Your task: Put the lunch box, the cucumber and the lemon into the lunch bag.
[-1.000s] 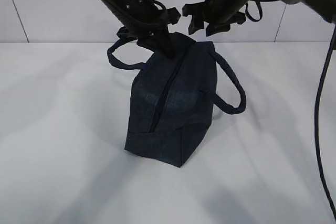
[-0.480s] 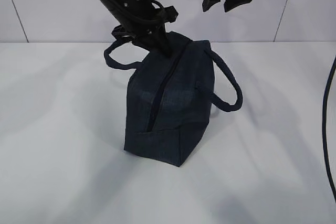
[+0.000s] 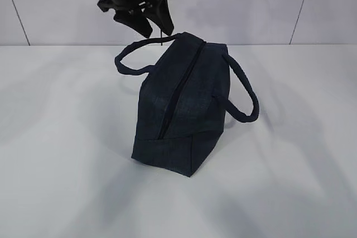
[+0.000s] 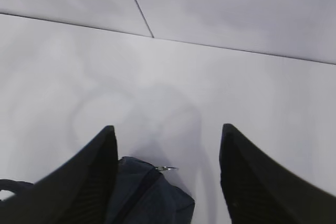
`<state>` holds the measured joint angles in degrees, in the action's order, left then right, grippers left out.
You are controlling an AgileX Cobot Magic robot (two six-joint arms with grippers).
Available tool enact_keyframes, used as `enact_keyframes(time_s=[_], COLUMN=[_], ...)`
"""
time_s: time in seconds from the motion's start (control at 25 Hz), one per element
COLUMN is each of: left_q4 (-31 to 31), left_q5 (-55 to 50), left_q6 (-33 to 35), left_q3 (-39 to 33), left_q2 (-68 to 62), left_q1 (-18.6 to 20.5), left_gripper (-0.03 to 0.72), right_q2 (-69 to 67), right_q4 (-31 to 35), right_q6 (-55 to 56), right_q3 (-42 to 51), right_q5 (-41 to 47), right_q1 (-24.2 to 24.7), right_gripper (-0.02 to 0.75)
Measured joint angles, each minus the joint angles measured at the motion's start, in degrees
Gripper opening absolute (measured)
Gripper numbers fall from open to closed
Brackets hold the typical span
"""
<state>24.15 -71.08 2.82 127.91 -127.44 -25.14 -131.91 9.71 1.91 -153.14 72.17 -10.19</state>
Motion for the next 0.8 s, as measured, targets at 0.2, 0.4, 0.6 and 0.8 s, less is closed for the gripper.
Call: enact_keyframes(time_s=[0.2, 0.4, 0.6, 0.8], left_q4=[-6.47, -9.59, -14.05, -15.27], left_q5=[-0.13, -0.26, -0.44, -0.68], left_q6=[-0.1, -0.21, -1.34, -2.82], left_q3=[0.0, -0.79, -6.87, -16.32], left_q2=[4.84, 10.23, 17.12, 27.36], left_q1=[0.0, 0.0, 0.0, 0.0], left_gripper=[0.379, 0.363, 0.361, 0.331], right_q2=[3.07, 9.18, 18.02, 28.31], right_q4=[0.8, 0.8, -1.01, -2.2], right_q6=[-0.17, -3.7, -5.11, -7.82], right_q3=[1.21, 11.16, 23.62, 33.38], right_q5=[0.22, 0.22, 0.22, 0.22], right_q1=[0.0, 0.0, 0.0, 0.0], right_gripper=[0.477, 0.477, 0.477, 0.477])
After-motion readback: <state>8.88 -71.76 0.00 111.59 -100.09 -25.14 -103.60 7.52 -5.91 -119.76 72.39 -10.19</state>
